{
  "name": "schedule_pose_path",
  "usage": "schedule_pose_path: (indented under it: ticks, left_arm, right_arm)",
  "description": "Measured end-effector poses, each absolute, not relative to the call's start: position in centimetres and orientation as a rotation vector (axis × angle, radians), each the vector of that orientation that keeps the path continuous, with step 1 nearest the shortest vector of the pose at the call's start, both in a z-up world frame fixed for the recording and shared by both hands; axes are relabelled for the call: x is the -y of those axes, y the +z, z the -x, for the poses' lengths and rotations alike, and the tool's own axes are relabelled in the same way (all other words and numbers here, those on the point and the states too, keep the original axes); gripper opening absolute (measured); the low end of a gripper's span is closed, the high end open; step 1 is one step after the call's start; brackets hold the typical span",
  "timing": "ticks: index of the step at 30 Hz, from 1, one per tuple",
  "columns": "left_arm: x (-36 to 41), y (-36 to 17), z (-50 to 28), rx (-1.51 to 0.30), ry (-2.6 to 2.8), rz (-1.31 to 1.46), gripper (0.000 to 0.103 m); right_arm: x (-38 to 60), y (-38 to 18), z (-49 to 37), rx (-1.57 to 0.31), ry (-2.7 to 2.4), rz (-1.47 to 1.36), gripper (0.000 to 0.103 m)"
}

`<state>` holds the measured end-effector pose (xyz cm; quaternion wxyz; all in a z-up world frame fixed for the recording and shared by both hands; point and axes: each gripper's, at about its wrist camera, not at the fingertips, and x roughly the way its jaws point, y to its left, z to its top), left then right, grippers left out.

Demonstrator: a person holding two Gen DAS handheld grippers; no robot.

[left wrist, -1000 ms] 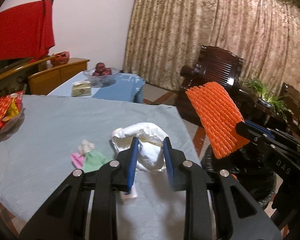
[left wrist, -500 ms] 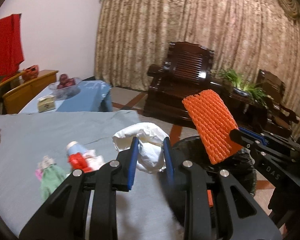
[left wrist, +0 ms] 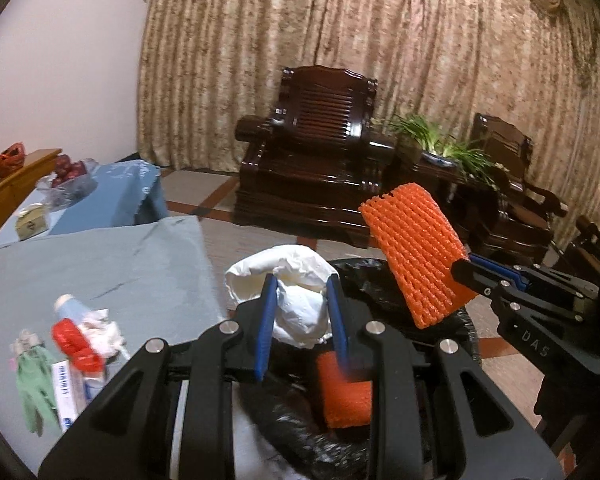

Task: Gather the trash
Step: 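Move both tools over the bin and release the tissue and foam net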

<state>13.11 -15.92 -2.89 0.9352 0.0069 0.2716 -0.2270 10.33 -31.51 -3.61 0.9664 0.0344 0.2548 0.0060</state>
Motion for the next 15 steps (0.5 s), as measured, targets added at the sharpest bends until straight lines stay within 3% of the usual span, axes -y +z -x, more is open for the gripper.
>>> schedule_pose_path:
  ticks: [15]
  left_arm:
    - [20.9,-7.8,-15.6,-0.619,-0.543,-0.046,0.025]
  right_arm:
    - [35.3,-7.8,-10.7,-0.598,-0.078,-0.094,0.011]
